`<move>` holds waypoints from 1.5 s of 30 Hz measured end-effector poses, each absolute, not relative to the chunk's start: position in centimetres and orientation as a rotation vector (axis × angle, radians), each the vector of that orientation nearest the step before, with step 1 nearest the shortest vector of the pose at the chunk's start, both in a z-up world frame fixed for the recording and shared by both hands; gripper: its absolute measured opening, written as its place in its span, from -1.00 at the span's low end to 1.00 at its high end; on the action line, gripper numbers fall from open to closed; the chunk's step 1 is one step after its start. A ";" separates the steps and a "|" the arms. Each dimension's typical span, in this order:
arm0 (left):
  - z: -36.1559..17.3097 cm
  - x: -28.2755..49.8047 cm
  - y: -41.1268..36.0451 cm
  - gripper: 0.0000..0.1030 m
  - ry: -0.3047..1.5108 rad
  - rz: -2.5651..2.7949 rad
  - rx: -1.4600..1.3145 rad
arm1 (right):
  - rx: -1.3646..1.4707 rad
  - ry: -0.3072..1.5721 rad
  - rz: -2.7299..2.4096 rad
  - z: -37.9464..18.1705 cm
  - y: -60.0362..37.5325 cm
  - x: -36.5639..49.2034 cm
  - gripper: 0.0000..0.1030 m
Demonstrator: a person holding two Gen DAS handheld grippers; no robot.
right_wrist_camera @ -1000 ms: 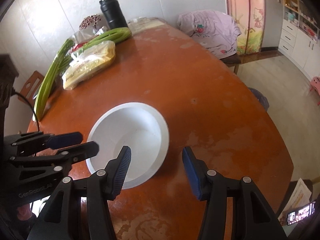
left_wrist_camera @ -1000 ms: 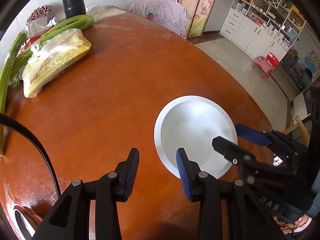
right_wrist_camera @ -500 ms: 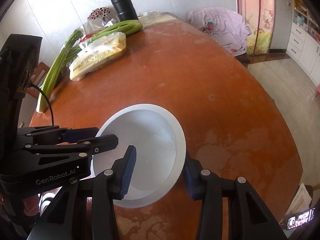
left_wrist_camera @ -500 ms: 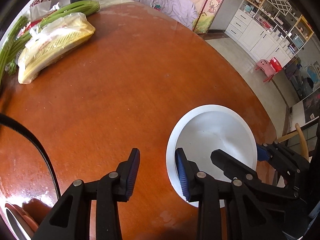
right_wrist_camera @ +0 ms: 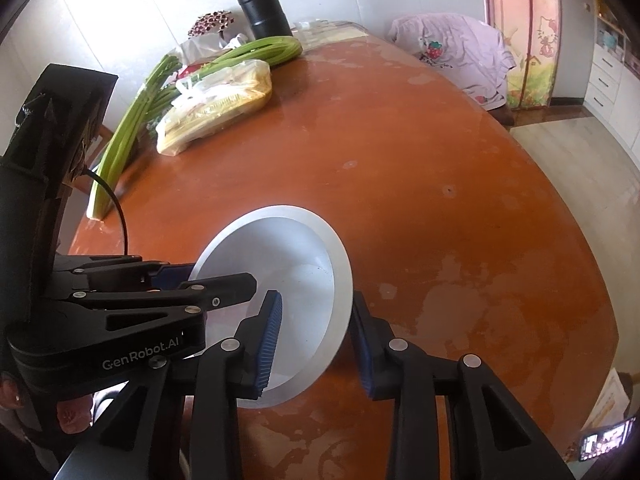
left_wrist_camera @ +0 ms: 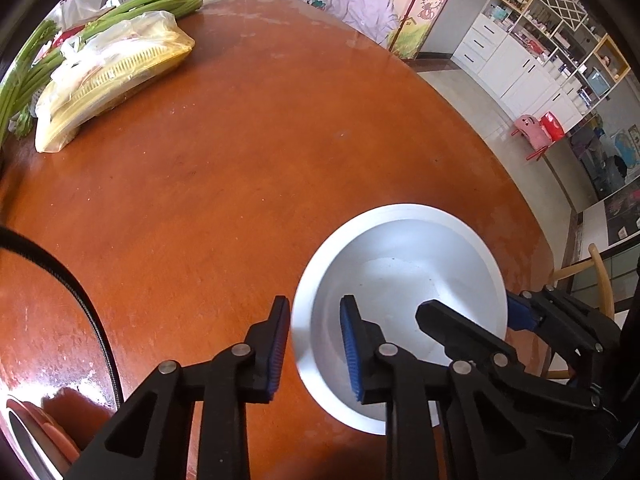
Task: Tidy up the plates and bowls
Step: 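Grip the rim of the small red-printed bowl with both grippers, then lift the small bowl and carry it over the nested white bowl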
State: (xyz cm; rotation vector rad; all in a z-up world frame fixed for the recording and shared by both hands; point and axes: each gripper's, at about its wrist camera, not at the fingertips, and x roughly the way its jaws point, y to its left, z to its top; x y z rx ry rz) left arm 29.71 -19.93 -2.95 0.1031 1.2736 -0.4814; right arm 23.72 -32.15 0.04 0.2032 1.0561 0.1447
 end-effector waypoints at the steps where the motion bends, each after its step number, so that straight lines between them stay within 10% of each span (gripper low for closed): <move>1: -2.8 29.7 -19.7 -0.54 1.273 -0.480 0.103 | 0.202 1.055 0.147 0.1 -32.1 23.7 -0.31; 45: 7.6 18.8 -10.6 -0.55 1.009 -0.445 0.025 | 0.100 0.867 0.274 8.6 -24.2 15.8 -0.29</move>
